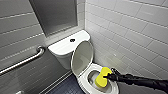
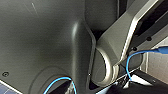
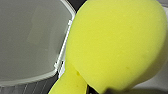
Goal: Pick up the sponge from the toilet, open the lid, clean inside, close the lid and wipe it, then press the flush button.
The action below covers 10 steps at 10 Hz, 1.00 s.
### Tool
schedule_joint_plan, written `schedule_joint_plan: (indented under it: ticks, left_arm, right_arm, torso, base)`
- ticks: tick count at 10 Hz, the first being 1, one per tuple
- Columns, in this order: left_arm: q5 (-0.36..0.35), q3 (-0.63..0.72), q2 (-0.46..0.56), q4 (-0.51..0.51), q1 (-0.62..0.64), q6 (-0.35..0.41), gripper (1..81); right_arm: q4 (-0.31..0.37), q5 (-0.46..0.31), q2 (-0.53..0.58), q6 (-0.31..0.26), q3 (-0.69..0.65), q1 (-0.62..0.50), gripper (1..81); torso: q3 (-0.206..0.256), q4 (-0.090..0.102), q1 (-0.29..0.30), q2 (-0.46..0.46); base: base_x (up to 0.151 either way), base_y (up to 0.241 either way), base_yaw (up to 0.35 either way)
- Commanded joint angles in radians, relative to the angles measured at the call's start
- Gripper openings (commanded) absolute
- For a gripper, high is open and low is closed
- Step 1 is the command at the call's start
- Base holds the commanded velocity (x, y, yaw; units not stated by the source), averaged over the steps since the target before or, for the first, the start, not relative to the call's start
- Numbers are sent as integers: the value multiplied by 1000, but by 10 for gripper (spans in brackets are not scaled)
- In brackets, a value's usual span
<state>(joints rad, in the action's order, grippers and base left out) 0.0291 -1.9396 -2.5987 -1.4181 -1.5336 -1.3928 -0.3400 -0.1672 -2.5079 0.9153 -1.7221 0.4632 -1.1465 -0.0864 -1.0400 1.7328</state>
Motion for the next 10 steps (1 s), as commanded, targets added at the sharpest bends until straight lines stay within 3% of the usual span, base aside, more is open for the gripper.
schedule_joint_plan:
  ticks: [1, 5, 6, 7, 8, 9, 10]
  left_arm:
    - [26, 19, 9, -13, -26, 0, 811]
    - [25, 19, 6, -10, -26, 0, 811]
    - [25, 19, 6, -9, -26, 0, 811]
    - [25, 19, 8, -7, -27, 0, 811]
    - [25, 19, 8, -5, -29, 0, 811]
    - [25, 19, 6, -5, -30, 0, 811]
    - [25, 19, 6, -5, -32, 0, 811]
  right_arm:
    - [24, -14, -8, 11, -26, -166, 10]
    - [24, -14, -50, 11, -69, -191, 10]
    - [22, -12, -59, 14, -82, -194, 10]
    - [21, -9, -70, 14, -92, -198, 10]
    - [21, -6, -87, 14, -112, -203, 10]
    - [21, -3, -106, 14, -137, -203, 10]
    - [21, 0, -128, 19, -160, -205, 10]
  torso:
    - [0, 0, -64, 99]
    - [0, 0, -130, 205]
    - [-34, 0, -154, 243]
    - [-57, 0, -111, 178]
    - [-76, 0, -118, 191]
    - [-25, 0, -124, 200]
    - [-48, 0, -127, 205]
  base:
    - [0, 0, 0]
    - [0, 0, 0]
    - [0, 0, 0]
    - [0, 0, 0]
    - [0, 0, 0]
    - [0, 0, 0]
    - [0, 0, 0]
